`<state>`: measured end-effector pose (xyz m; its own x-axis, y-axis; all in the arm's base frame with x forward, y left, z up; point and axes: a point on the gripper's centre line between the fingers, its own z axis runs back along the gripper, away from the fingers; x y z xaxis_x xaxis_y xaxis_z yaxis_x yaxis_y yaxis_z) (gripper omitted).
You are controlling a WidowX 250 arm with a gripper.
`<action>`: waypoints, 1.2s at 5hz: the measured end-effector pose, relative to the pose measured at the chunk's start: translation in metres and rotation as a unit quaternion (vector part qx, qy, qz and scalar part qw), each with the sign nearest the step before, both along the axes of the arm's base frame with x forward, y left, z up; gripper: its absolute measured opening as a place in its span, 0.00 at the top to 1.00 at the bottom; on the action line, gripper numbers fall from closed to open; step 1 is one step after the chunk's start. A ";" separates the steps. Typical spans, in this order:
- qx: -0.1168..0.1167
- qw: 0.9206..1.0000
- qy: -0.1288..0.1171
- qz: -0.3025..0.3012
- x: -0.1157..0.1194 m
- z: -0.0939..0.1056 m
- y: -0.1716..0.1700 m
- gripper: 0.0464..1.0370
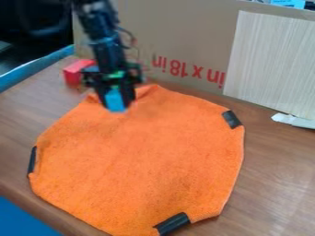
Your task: Put the blue block on the right edge of the cloth
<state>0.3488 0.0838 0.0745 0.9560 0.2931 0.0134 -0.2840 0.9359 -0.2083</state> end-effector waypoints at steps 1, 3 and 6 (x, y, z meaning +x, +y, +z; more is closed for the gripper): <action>0.004 1.000 -0.001 -0.008 0.009 0.000 -0.032 0.52; 0.004 1.000 -0.011 -0.023 0.033 -0.006 -0.075 0.52; -0.001 0.999 -0.034 -0.039 0.047 -0.013 -0.101 0.15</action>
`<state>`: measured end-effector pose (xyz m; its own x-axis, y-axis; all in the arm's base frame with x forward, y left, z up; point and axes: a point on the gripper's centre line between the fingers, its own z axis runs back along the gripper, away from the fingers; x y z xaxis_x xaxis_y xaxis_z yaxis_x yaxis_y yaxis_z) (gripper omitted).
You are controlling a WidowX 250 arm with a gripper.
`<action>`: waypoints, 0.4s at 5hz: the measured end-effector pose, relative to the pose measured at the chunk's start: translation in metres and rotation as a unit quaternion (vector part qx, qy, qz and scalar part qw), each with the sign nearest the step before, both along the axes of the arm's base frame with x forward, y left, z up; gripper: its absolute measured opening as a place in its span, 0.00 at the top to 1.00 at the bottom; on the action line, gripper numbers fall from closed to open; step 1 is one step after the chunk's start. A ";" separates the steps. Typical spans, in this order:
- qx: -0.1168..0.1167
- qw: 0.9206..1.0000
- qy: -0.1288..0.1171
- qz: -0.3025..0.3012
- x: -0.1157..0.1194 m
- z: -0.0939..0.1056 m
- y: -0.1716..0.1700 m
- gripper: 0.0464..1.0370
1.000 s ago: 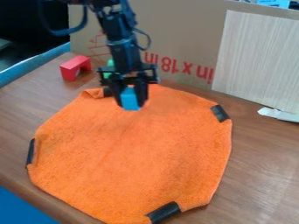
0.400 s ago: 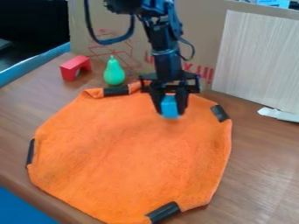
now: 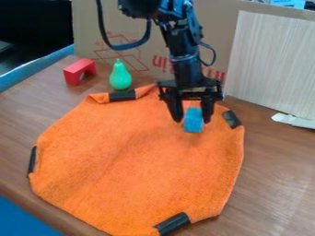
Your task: Put the blue block on the right edge of the cloth
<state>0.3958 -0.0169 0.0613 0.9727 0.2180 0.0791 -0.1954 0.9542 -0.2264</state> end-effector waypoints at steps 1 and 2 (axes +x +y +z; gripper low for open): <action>-0.005 1.000 0.010 0.000 -0.007 -0.007 0.006 0.03; -0.008 1.000 -0.004 -0.005 -0.014 0.013 0.023 0.04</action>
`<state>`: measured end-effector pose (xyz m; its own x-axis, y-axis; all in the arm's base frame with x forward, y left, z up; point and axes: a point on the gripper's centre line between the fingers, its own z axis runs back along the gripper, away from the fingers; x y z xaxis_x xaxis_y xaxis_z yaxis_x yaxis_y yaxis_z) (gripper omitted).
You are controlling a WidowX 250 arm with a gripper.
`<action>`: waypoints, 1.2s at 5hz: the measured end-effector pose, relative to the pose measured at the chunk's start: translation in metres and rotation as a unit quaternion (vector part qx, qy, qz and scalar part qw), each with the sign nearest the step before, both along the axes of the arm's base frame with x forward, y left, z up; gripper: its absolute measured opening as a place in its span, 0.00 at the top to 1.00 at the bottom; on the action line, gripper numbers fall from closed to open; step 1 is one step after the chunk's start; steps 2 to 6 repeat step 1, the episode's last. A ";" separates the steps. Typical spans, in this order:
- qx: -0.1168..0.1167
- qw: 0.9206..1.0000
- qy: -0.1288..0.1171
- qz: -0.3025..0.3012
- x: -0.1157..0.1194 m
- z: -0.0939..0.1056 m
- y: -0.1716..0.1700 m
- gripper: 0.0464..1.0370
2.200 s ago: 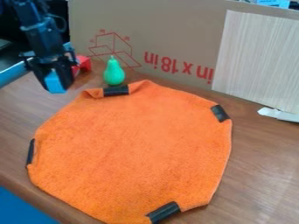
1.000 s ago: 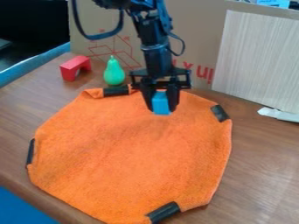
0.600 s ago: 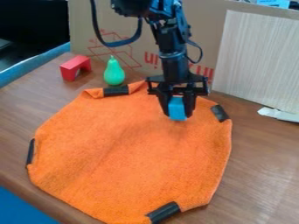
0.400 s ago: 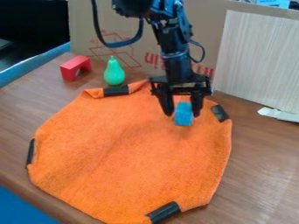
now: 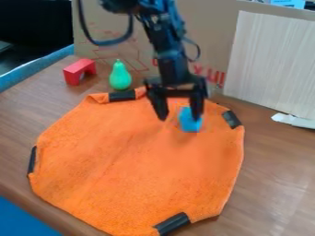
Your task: Put the blue block on the right edge of the cloth
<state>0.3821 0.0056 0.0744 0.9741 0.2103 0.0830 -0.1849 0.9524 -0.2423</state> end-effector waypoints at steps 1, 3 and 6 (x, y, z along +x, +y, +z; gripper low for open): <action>-0.016 0.999 -0.044 0.006 -0.018 0.053 0.034 0.04; -0.016 0.999 -0.044 0.006 -0.018 0.053 0.034 0.04; -0.016 0.999 -0.044 0.006 -0.018 0.053 0.034 0.04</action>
